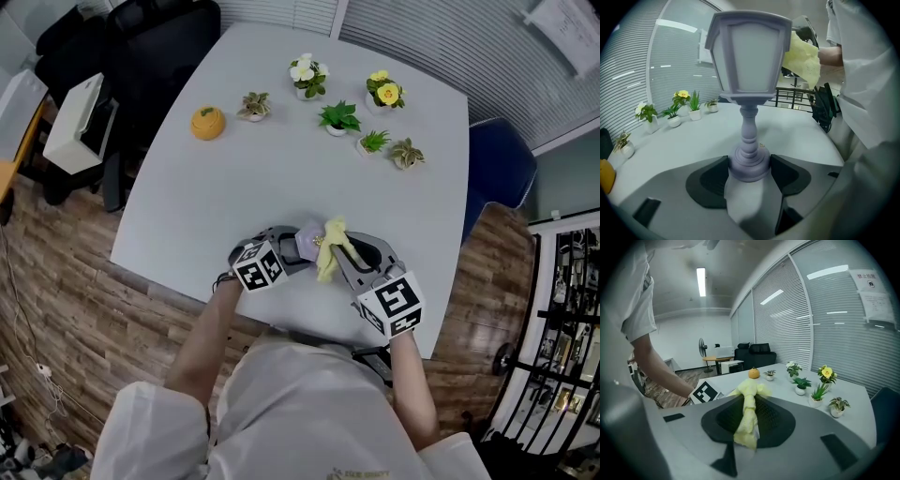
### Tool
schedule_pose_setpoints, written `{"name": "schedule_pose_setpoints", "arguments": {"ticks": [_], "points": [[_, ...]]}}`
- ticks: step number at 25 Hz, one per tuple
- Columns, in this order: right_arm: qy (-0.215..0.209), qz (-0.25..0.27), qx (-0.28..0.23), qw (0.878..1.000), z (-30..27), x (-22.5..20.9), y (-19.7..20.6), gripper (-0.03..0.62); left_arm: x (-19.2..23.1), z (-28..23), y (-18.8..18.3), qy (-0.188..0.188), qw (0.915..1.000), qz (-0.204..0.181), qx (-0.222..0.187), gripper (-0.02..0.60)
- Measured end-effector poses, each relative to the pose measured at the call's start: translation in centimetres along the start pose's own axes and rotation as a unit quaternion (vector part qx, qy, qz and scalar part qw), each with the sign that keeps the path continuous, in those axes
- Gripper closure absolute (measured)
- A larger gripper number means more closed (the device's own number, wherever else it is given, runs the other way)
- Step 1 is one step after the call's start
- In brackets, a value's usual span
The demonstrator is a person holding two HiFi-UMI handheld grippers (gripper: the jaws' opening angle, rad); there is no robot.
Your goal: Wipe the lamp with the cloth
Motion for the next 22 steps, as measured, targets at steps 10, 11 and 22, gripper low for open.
{"name": "schedule_pose_setpoints", "arguments": {"ticks": [10, 11, 22], "points": [[0.004, 0.044, 0.011, 0.999, 0.9, 1.4, 0.2, 0.523, 0.1, -0.1, 0.0, 0.002, 1.0000, 0.003, 0.002, 0.293], [0.005, 0.047, 0.012, 0.999, 1.0, 1.6, 0.2, 0.523, 0.1, -0.1, 0.0, 0.002, 1.0000, 0.004, 0.002, 0.293], [0.013, 0.103, 0.010, 0.995, 1.0, 3.0, -0.5, 0.523, 0.1, 0.0, 0.0, 0.004, 1.0000, 0.006, 0.003, 0.294]]}}
Point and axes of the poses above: the fingertips, and each gripper's own axes: z backward along the fingers, x to its left, y out of its underside, the point moved 2 cm from there along z, backward along the fingers, and after that the axes turned 14 degrees about y, right-handed, at the moved point
